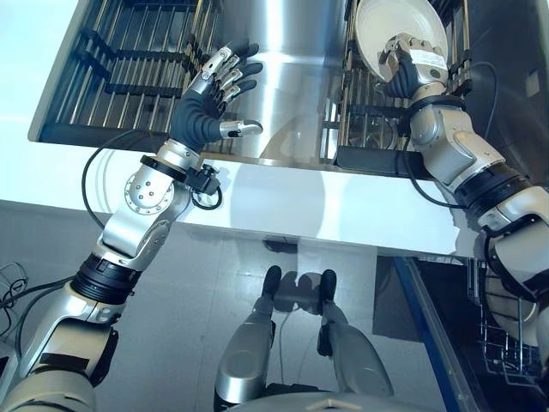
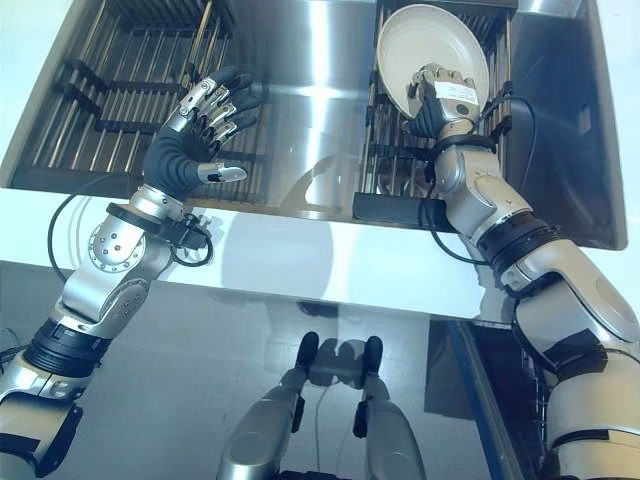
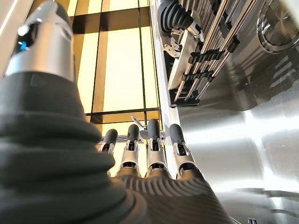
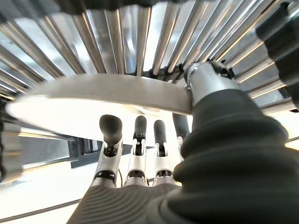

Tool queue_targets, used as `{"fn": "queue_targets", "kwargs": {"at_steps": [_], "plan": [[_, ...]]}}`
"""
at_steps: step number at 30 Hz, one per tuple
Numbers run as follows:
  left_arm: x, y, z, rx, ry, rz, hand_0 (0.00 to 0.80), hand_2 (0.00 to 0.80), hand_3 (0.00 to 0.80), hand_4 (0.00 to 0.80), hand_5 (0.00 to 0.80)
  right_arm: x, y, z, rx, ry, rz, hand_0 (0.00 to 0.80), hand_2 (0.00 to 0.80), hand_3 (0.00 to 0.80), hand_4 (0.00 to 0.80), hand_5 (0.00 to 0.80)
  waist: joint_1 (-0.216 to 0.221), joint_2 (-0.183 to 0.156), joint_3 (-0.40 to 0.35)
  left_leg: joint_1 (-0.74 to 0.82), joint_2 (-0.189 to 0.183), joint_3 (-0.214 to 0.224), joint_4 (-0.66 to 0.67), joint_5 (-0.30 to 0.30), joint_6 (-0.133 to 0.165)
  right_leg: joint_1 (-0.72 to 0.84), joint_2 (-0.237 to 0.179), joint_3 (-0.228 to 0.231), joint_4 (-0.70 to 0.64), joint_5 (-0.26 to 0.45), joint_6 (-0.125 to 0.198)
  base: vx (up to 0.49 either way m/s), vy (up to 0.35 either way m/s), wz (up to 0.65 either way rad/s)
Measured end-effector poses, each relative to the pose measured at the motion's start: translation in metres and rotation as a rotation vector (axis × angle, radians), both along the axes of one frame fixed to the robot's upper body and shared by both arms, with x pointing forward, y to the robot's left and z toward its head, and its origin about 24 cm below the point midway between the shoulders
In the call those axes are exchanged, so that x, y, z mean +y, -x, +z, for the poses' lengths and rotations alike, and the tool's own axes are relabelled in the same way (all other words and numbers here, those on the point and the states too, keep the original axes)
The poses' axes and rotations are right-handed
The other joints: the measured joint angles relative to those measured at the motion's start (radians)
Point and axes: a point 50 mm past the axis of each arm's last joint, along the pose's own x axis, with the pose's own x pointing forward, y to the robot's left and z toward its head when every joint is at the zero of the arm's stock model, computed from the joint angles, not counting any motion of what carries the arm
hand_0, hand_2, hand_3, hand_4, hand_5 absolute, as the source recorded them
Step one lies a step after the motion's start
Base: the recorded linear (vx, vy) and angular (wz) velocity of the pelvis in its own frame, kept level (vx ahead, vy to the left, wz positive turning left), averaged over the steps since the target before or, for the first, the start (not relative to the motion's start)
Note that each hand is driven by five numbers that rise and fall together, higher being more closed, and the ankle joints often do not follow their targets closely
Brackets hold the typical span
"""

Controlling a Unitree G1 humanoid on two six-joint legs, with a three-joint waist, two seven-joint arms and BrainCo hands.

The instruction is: Take plates into dishwasher

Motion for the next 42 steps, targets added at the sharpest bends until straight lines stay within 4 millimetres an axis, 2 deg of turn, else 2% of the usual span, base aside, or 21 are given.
{"fn": "queue_targets", "kwargs": {"at_steps": [6,14,19,26,31,37,42], "plan": [[0.001,0.000,-0.004,0.012,0.007,0.008,0.000,0.000,0.000,0.000,0.000,0.003,0.003,0.000,-0.028,0.010,0.040,0.800,0.800,0.800,0.800,0.800,-0.009,0.011,0.007,0.032,-0.008,0.003,-0.016,0.004,0.008,0.025,-0.004,0.003,0.000,0.003,-0.009,-0.009,0.038,-0.01],[-0.002,0.000,-0.010,0.032,0.029,-0.001,0.000,0.000,0.000,0.000,0.000,-0.008,0.010,0.011,-0.106,0.021,0.036,0.800,0.800,0.800,0.800,0.800,-0.022,0.011,0.007,0.120,-0.013,0.006,-0.016,-0.015,0.018,0.111,-0.008,0.012,0.000,-0.016,-0.004,0.026,0.028,-0.02],[-0.001,0.001,-0.016,0.055,0.040,0.001,0.000,0.000,0.000,0.000,0.000,-0.020,0.014,0.018,-0.115,-0.063,0.023,0.800,0.800,0.800,0.800,0.800,-0.025,0.010,0.003,0.173,-0.011,0.022,-0.017,-0.030,0.019,0.158,-0.007,0.021,0.000,-0.026,-0.001,0.049,0.027,-0.10],[-0.005,-0.003,-0.021,0.116,0.084,0.018,0.000,0.000,0.000,0.000,0.000,-0.040,0.011,-0.006,0.099,-0.181,0.010,0.800,0.800,0.800,0.800,0.800,-0.028,0.008,-0.003,0.236,-0.011,0.029,-0.016,-0.044,0.027,0.218,-0.006,0.032,0.000,-0.036,-0.002,0.071,0.005,-0.04],[-0.006,-0.005,-0.032,0.179,0.080,0.028,0.000,0.000,0.000,0.000,0.000,-0.050,0.012,-0.035,0.170,-0.266,0.008,0.800,0.800,0.800,0.800,0.800,-0.032,-0.021,-0.091,0.255,-0.009,0.033,-0.017,-0.054,0.029,0.234,-0.005,0.040,0.000,-0.050,-0.001,0.052,-0.012,-0.03],[-0.004,-0.003,-0.056,0.259,0.059,0.063,0.000,0.000,0.000,0.000,0.000,-0.052,0.014,-0.051,0.182,-0.375,0.020,0.800,0.800,0.800,0.800,0.800,-0.055,-0.041,-0.157,0.300,-0.010,0.052,-0.017,-0.072,0.036,0.275,-0.007,0.049,0.000,-0.060,0.005,0.038,-0.012,-0.05],[-0.003,-0.003,-0.061,0.271,0.025,0.086,0.000,0.000,0.000,0.000,0.000,-0.058,0.017,-0.068,0.228,-0.382,-0.002,0.800,0.800,0.800,0.800,0.800,-0.059,-0.048,-0.213,0.315,-0.010,0.054,-0.018,-0.077,0.040,0.287,-0.007,0.057,-0.005,-0.067,0.010,0.033,-0.021,-0.03]]}}
